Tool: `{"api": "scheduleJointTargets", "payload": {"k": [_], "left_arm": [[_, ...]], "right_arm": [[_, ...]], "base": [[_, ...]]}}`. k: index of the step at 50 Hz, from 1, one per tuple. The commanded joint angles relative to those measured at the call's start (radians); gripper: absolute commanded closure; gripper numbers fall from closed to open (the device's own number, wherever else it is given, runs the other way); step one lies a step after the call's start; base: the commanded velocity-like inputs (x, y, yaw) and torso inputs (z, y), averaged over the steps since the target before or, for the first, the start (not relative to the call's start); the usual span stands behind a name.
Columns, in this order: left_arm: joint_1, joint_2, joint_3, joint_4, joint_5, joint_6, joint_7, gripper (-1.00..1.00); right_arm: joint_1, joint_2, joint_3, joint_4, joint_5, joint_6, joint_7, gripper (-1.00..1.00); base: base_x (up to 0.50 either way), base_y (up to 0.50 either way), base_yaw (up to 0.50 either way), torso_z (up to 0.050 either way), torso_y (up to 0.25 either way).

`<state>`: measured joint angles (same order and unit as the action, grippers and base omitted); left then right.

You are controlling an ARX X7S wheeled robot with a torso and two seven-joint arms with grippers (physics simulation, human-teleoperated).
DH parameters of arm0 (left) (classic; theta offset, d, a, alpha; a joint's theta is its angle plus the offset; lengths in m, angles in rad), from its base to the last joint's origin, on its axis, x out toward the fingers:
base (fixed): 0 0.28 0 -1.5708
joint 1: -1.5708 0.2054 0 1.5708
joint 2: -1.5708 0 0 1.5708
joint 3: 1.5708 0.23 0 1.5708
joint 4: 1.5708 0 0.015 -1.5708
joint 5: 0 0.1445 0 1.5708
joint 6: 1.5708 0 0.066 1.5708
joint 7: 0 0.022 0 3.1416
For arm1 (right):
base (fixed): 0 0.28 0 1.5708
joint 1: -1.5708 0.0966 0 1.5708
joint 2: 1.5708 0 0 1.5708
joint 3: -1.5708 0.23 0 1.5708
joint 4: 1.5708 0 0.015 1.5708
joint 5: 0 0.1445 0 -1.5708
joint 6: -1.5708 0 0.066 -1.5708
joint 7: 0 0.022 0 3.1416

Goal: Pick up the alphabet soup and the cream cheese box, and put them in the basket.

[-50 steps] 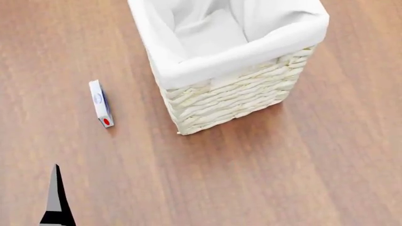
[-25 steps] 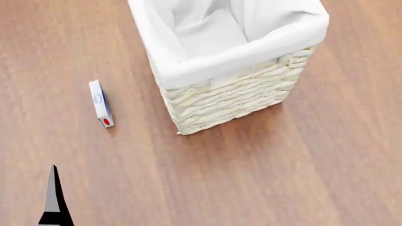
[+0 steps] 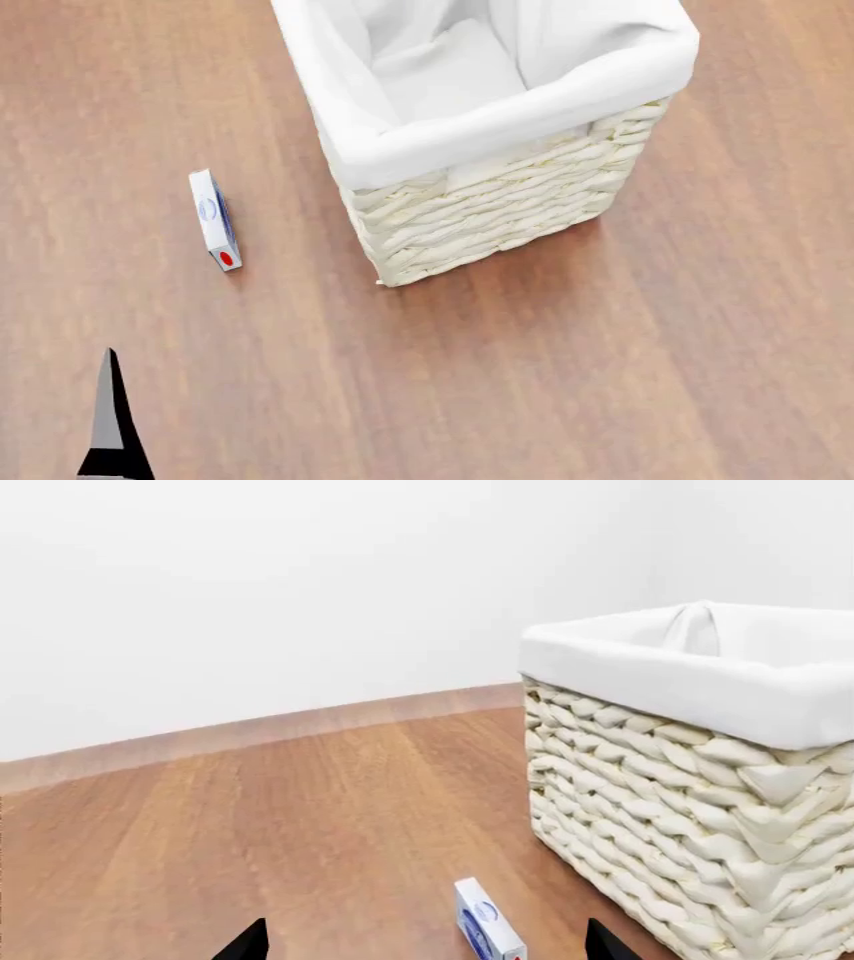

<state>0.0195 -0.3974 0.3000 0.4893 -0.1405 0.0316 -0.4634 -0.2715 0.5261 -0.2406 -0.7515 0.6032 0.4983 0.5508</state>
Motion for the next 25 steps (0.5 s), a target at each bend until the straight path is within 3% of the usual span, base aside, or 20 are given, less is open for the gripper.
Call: {"api": "scheduleJointTargets", "payload": {"k": [1,25], "left_arm": [[0.002,-0.004,-0.002,0.004,-0.002,0.0,-0.004,-1.0],[-0.005,-0.007,0.002,-0.005,-0.001,-0.004,-0.009,-1.0]], "right_arm": [[0.025,-0.012,-0.025,0.021,0.004,0.013,0.0,-1.0],[0.048,-0.031,-0.067,0.121,-0.03,-0.01,-0.029,-1.0]], "base": [[0.0,0.0,0.0,0.0,0.0],[0.0,0.0,0.0,0.0,0.0]]}}
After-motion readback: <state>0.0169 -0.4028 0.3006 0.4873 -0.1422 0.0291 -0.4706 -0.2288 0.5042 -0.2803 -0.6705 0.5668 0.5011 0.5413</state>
